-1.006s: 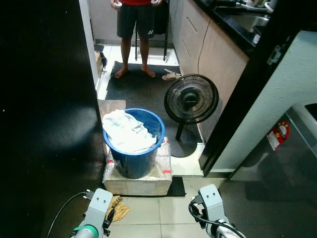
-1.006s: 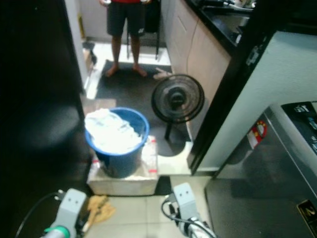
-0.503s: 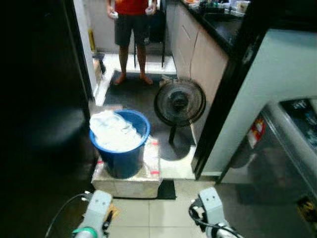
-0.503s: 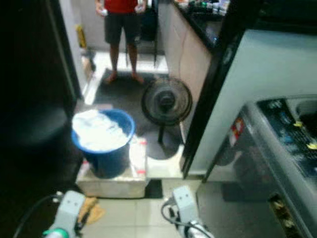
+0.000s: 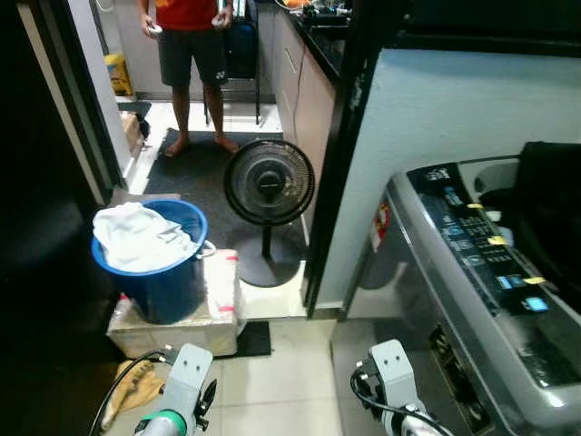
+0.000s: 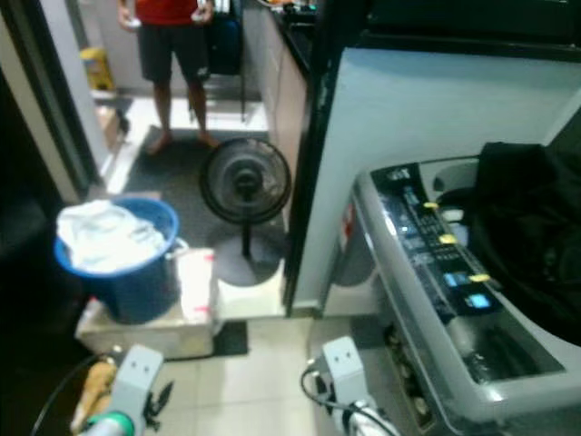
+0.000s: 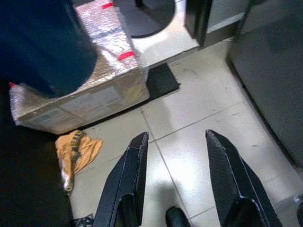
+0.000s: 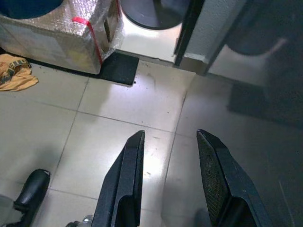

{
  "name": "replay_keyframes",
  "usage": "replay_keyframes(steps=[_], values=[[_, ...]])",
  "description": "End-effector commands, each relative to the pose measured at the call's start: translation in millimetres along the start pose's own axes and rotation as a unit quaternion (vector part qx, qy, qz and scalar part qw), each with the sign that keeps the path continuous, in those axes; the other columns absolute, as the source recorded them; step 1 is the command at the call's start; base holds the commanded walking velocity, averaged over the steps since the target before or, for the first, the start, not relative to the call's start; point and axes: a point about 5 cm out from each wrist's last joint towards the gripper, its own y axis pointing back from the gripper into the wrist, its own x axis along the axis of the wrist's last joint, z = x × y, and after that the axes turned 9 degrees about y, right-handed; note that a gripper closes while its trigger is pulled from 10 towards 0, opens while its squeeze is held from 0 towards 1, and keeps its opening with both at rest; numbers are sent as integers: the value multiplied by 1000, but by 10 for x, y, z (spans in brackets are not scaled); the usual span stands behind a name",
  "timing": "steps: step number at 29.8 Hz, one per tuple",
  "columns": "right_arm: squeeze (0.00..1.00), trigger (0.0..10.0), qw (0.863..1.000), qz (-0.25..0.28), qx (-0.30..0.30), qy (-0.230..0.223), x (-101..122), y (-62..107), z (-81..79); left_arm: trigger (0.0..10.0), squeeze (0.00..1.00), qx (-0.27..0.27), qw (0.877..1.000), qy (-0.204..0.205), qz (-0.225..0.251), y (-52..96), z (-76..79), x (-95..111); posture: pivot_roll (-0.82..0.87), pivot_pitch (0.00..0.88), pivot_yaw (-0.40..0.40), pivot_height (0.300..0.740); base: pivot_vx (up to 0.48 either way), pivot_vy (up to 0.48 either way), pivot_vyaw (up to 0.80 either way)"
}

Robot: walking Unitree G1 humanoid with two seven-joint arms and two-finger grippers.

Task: Clothes washing

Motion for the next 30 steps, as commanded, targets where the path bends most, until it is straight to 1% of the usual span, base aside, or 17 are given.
replay_keyframes(steps=[1, 5, 10, 12, 13, 14, 16, 17, 19, 21, 22, 23, 24, 25, 26, 28, 30], values=[[0, 10000, 1000, -6, 9, -6, -27, 3, -64, 10000, 0, 7, 1000, 8, -6, 25, -31, -50, 64, 46, -30, 740, 0, 0, 0], [0, 10000, 1000, -7, 12, -6, -26, 0, -73, 10000, 0, 7, 1000, 13, -7, 30, -33, -59, 66, 46, -31, 740, 0, 0, 0], [0, 10000, 1000, -18, 16, -12, -59, 4, -103, 10000, 0, 14, 999, 41, -18, 58, -59, -127, 66, 41, -33, 740, 0, 0, 0], [0, 10000, 999, -23, 16, -20, -76, 7, -117, 10000, 0, 17, 998, 52, -23, 70, -72, -158, 66, 41, -33, 740, 0, 0, 0], [0, 10000, 999, -33, 14, -38, -100, 8, -140, 10000, 0, 18, 998, 59, -31, 85, -88, -197, 72, 29, -27, 740, 0, 0, 0], [0, 10000, 997, -45, 9, -62, -133, 11, -164, 10000, 0, 19, 998, 50, -41, 107, -109, -247, 76, 24, -22, 740, 0, 0, 0], [0, 10000, 997, -45, 9, -62, -133, 11, -164, 10000, 0, 19, 998, 50, -41, 107, -109, -247, 76, 24, -22, 740, 0, 0, 0], [0, 10000, 995, -56, 6, -85, -165, 17, -188, 10000, 0, 21, 998, 38, -54, 131, -135, -300, 78, 22, -19, 740, 0, 0, 0], [0, 10000, 995, -56, 6, -85, -165, 17, -188, 10000, 0, 21, 998, 38, -54, 131, -135, -300, 78, 22, -19, 740, 0, 0, 0], [0, 10000, 990, -85, 3, -115, -246, 37, -280, 10000, 0, 34, 994, 22, -105, 219, -240, -488, 77, 0, 5, 740, 0, 0, 0], [0, 10000, 990, -85, 3, -115, -246, 37, -280, 10000, 0, 34, 994, 22, -105, 219, -240, -488, 77, 0, 5, 740, 0, 0, 0], [0, 10000, 988, -98, 6, -122, -283, 49, -333, 10000, 0, 44, 990, 13, -132, 266, -289, -580, 71, 0, 8, 740, 0, 0, 0], [0, 10000, 988, -98, 6, -122, -283, 49, -333, 10000, 0, 44, 990, 13, -132, 266, -289, -580, 71, 0, 8, 740, 0, 0, 0], [0, 10000, 986, -113, 11, -122, -322, 63, -386, 10000, 0, 55, 986, 10, -158, 316, -330, -668, 66, 0, 9, 740, 0, 0, 0], [0, 10000, 986, -113, 11, -122, -322, 63, -386, 10000, 0, 55, 986, 10, -158, 316, -330, -668, 66, 0, 9, 740, 0, 0, 0], [0, 10000, 985, -134, 29, -101, -378, 89, -475, 10000, 0, 70, 977, 0, -199, 407, -374, -811, 59, 0, 11, 740, 0, 0, 0], [0, 10000, 985, -136, 32, -97, -384, 93, -495, 10000, 0, 65, 976, -11, -208, 432, -377, -844, 51, 0, 27, 740, 0, 0, 0]])
